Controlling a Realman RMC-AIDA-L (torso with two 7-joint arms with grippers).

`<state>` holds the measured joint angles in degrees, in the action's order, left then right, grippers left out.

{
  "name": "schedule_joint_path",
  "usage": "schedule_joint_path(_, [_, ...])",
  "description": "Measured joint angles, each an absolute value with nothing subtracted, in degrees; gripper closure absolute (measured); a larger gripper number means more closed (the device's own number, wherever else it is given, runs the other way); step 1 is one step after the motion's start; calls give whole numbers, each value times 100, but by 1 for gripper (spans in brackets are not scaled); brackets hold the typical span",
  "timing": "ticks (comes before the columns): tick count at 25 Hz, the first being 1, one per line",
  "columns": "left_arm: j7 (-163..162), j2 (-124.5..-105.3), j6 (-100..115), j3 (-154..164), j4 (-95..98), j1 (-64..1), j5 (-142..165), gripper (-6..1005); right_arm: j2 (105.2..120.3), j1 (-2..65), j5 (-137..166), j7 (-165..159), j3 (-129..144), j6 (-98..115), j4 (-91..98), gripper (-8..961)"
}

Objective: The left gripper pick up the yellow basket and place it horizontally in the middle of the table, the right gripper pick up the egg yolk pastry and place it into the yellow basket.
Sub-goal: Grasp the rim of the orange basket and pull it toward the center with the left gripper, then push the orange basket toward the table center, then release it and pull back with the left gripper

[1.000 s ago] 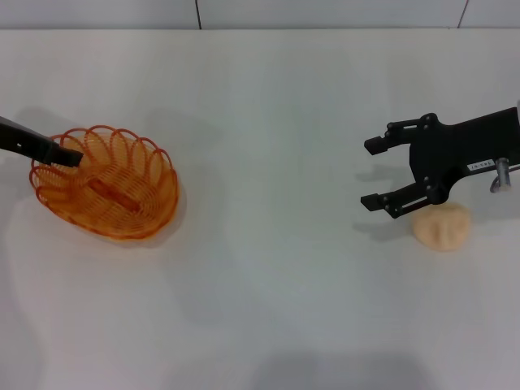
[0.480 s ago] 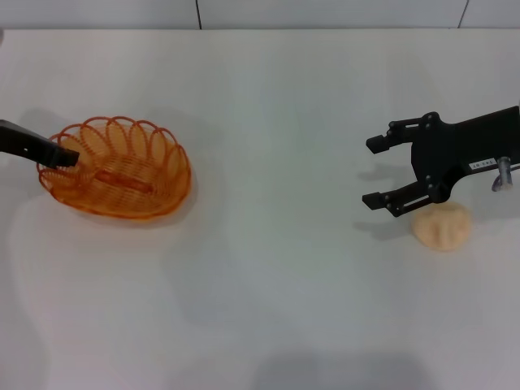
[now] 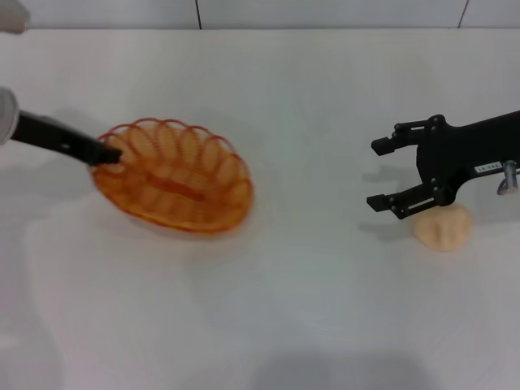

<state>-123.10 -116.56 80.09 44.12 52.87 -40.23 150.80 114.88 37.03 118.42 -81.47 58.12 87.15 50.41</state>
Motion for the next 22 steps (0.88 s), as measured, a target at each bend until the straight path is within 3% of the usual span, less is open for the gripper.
schedule_joint_path(11, [-13495,-11892,8697,4594,5969,-4032,14324,909,11472,3633,11831,-7960,5809,8754,5075,85])
schedule_joint_path(22, [-15066,-11905,8605,5395,5914,-3982,13583,909,11451,3432,11830,-7803,5813,8855,5385,84])
